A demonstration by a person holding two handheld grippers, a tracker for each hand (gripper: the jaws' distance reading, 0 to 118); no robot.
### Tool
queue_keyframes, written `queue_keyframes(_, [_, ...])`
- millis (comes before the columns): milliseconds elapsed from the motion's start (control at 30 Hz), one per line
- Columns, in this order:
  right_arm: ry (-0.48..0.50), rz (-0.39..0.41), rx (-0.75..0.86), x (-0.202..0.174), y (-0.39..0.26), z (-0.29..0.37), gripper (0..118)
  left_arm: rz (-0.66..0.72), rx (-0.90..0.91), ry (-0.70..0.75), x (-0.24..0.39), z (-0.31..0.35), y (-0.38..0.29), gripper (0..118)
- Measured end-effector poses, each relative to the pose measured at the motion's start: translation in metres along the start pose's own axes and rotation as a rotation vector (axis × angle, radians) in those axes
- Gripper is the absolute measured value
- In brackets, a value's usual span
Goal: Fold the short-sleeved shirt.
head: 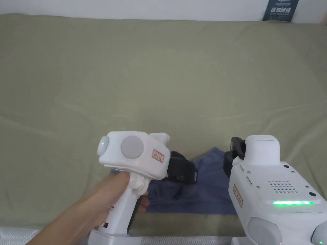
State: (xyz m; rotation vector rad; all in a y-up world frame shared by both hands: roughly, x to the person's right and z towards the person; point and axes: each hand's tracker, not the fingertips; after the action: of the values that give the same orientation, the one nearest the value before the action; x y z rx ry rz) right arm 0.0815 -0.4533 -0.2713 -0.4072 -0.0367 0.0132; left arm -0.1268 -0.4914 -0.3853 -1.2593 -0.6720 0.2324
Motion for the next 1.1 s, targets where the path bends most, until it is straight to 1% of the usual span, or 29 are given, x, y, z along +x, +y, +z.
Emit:
queue_keyframes(33, [0.0, -0.003, -0.002, 0.001, 0.0, 0.0, 0, 0.026, 0.04, 0.015, -0.005, 0.008, 0.002, 106])
queue_keyframes(67, [-0.002, -0.008, -0.003, 0.002, 0.0, 0.0, 0, 0.039, 0.041, 0.008, 0.005, 0.019, -0.002, 102])
queue_keyframes(133, [0.0, -0.012, -0.007, 0.003, 0.0, -0.002, 0, 0.068, 0.114, -0.048, -0.001, 0.045, -0.009, 99])
queue_keyframes(167, [-0.001, -0.017, -0.009, 0.004, -0.001, -0.003, 0, 0.099, 0.148, -0.08, -0.014, 0.058, -0.01, 93])
queue_keyframes(200, [0.001, -0.023, -0.009, 0.004, -0.001, -0.003, 0, 0.133, 0.162, -0.103, -0.029, 0.069, -0.01, 65])
queue_keyframes(233, [0.0, -0.03, -0.007, 0.005, -0.001, -0.003, 0, 0.159, 0.185, -0.127, -0.036, 0.078, -0.014, 24])
queue_keyframes(267, [0.0, -0.034, -0.008, 0.005, -0.001, -0.003, 0, 0.179, 0.209, -0.137, -0.043, 0.083, -0.017, 1])
queue_keyframes(333, [0.002, -0.039, -0.01, 0.004, -0.001, -0.005, 0, 0.171, 0.202, -0.124, -0.05, 0.086, -0.021, 1])
queue_keyframes(400, [0.004, -0.039, -0.011, 0.004, 0.0, -0.006, 0, 0.22, 0.171, -0.122, -0.058, 0.077, -0.022, 1])
queue_keyframes(433, [0.002, -0.039, -0.011, 0.004, 0.0, -0.007, 0, 0.217, 0.159, -0.124, -0.058, 0.07, -0.022, 1])
queue_keyframes(533, [0.003, -0.043, -0.008, 0.004, 0.0, -0.007, 0, 0.187, 0.136, -0.109, -0.049, 0.037, -0.021, 1])
queue_keyframes(600, [0.002, -0.037, -0.006, 0.004, 0.001, -0.006, 0, 0.179, 0.094, -0.137, -0.05, 0.007, -0.013, 1])
queue_keyframes(633, [0.002, -0.034, -0.007, 0.004, 0.001, -0.006, 0, 0.181, 0.079, -0.158, -0.047, -0.002, -0.011, 1])
queue_keyframes(667, [0.003, -0.029, -0.006, 0.005, 0.001, -0.006, 0, 0.189, 0.065, -0.226, -0.043, -0.014, -0.009, 1])
queue_keyframes(733, [-0.006, -0.02, -0.006, 0.007, 0.001, -0.005, 0, 0.215, 0.042, -0.281, -0.032, -0.038, -0.014, 1])
queue_keyframes(800, [-0.004, -0.021, -0.017, 0.01, -0.001, -0.006, 0, 0.19, 0.02, -0.22, -0.033, -0.063, -0.016, 1])
queue_keyframes(833, [-0.003, -0.02, -0.021, 0.011, -0.003, -0.006, 0, 0.186, 0.035, -0.223, -0.036, -0.065, -0.019, 1])
queue_keyframes(867, [-0.004, -0.016, -0.024, 0.012, -0.004, -0.005, 0, 0.21, 0.057, -0.266, -0.035, -0.06, -0.022, 1])
queue_keyframes(933, [-0.006, -0.01, -0.029, 0.013, -0.006, -0.004, 0, 0.212, 0.049, -0.252, -0.035, -0.047, -0.02, 1])
queue_keyframes(967, [-0.005, -0.01, -0.031, 0.013, -0.007, -0.005, 0, 0.183, 0.048, -0.203, -0.032, -0.038, -0.019, 1])
queue_keyframes(1000, [-0.005, -0.011, -0.034, 0.013, -0.007, -0.006, 0, 0.165, 0.071, -0.178, -0.031, -0.022, -0.02, 1])
queue_keyframes(1100, [-0.005, -0.024, -0.036, 0.012, -0.007, -0.007, 0, 0.144, 0.14, -0.206, -0.04, 0.03, -0.025, 1])
